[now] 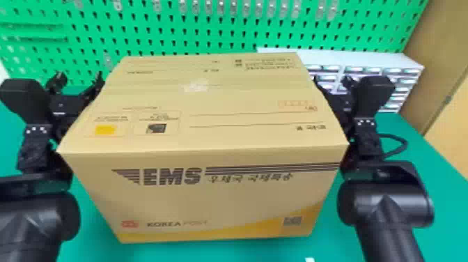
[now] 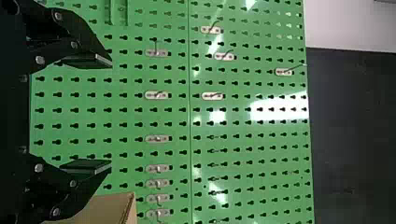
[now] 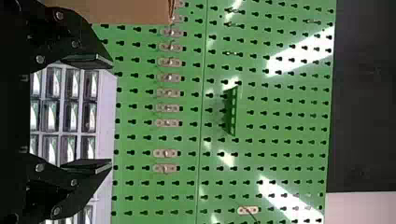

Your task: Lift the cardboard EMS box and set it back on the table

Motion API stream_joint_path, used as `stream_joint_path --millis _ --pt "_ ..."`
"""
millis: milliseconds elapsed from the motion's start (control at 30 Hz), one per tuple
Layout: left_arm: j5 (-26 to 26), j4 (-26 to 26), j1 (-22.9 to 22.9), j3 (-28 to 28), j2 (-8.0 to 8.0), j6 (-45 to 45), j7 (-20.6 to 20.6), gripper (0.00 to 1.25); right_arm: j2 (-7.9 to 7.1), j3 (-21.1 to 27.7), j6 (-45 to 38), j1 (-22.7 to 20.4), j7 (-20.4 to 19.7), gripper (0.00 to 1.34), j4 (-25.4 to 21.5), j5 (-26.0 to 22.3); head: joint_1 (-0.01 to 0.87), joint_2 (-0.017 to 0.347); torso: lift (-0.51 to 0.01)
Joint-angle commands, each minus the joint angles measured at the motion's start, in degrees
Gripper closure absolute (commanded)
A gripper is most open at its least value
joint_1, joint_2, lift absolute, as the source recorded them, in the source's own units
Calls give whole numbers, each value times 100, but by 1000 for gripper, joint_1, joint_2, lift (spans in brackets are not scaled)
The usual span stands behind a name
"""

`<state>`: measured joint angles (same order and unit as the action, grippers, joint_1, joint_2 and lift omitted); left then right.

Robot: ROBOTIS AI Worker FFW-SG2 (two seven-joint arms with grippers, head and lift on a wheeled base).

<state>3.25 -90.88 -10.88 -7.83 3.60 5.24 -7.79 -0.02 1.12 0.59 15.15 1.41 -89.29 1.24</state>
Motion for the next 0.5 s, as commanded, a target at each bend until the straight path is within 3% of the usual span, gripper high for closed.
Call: stream_joint_path --millis 0,467 --pt "-8 0 -2 1 0 3 6 489 2 29 -32 -4 0 507 0 8 678 -14 -93" --pt "-61 18 200 -61 0 -146 32 490 -7 187 -120 -258 0 510 105 16 678 -14 -93"
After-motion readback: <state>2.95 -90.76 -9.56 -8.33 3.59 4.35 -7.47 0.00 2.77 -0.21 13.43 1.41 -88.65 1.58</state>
